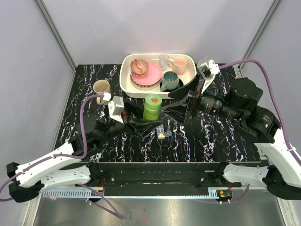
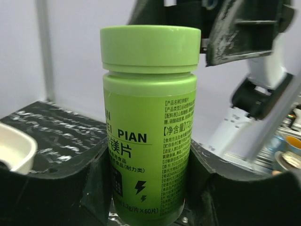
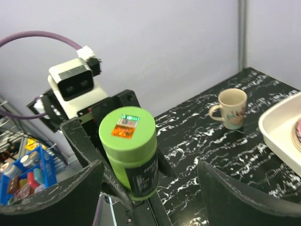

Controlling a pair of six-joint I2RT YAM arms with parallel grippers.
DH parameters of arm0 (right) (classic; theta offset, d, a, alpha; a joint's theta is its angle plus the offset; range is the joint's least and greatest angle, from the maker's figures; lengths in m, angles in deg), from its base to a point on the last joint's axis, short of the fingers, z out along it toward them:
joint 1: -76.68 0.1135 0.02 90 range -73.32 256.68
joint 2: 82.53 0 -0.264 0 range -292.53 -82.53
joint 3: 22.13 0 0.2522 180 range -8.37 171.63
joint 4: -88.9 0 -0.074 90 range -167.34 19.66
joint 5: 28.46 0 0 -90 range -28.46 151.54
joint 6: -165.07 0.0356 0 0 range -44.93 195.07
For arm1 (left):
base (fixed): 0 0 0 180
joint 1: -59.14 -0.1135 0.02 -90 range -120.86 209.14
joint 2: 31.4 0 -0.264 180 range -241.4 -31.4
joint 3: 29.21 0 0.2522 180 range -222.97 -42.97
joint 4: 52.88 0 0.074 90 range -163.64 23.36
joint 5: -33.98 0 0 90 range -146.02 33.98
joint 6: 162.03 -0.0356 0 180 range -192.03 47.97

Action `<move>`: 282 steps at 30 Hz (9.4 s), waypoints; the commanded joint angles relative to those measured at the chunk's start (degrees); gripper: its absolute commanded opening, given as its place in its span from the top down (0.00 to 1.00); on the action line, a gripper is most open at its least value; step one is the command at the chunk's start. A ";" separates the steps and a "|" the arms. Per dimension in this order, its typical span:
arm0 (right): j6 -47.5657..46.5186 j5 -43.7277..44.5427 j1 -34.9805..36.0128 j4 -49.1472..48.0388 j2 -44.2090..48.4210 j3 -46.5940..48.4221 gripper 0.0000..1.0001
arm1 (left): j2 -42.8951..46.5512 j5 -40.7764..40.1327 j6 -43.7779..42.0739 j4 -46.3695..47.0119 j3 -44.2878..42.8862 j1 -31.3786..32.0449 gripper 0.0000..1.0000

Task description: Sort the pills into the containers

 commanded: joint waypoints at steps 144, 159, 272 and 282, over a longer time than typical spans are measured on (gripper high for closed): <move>-4.00 -8.15 0.40 -11.77 0.94 -3.90 0.82 | -5.31 2.53 -4.89 -7.05 -12.19 0.03 1.00; -0.40 16.83 0.40 -7.90 -8.29 6.12 0.94 | -15.51 -31.43 -16.50 -12.96 -22.75 0.03 1.00; -8.48 -15.16 0.40 -5.35 1.20 1.90 0.12 | -7.86 21.11 3.98 -2.23 -14.31 0.12 1.00; -6.55 -16.30 0.40 -5.26 -0.38 2.34 0.23 | -9.00 22.87 2.74 -3.81 -15.19 0.21 1.00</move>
